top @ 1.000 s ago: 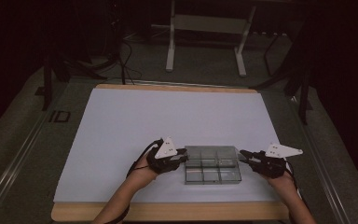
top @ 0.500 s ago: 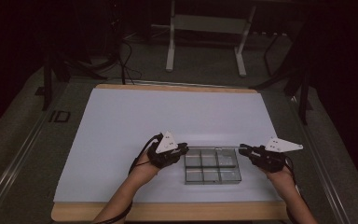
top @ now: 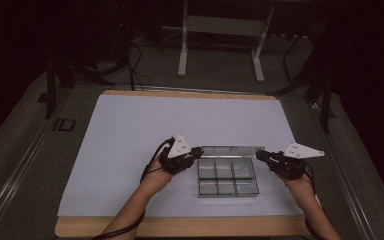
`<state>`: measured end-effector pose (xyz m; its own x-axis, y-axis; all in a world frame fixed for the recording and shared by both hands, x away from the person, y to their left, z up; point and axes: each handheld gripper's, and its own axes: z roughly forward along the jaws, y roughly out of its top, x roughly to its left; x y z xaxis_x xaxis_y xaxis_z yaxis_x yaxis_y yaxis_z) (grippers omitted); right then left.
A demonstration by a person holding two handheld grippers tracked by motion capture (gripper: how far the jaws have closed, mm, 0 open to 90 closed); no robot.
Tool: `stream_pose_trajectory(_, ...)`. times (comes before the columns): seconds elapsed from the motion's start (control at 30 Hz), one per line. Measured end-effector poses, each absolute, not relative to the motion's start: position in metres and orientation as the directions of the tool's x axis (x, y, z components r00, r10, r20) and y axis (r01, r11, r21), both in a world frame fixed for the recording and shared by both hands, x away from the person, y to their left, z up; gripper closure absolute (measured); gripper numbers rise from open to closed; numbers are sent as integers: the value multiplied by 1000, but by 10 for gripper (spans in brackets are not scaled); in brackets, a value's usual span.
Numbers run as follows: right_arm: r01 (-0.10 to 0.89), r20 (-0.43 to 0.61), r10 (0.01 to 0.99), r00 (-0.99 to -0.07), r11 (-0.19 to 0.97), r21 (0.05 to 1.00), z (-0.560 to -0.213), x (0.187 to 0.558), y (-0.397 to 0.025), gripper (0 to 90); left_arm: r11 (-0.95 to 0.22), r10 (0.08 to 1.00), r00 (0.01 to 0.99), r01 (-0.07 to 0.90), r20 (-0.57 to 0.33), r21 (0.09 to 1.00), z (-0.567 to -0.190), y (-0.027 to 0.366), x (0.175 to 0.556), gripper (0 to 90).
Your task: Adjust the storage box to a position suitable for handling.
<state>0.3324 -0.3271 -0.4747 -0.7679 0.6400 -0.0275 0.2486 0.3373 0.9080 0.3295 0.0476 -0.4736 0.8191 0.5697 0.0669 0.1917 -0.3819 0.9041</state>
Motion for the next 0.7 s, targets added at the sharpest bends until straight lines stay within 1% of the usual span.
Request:
stream_pose_trajectory(0.17, 253, -43, 655, -755, 351, 901, -475, 336, -325, 818, -368, 585, 809, 200, 59, 908, -473, 47, 336, 828)
stream_pose_trajectory(0.4, 270, -35, 664, -747, 351, 897, -479, 342, -323, 817, -360, 596, 802, 225, 37, 905, -477, 44, 343, 821)
stream_pose_trajectory(0.53, 279, -33, 671, -741, 352, 894, -481, 346, -322, 816, -325, 607, 795, 247, 1, 913, -479, 44, 347, 821)
stream_pose_trajectory(0.7, 288, -36, 676, -736, 361, 887, -485, 350, -320, 815, -313, 620, 784, 253, -5, 915, -481, 44, 351, 820)
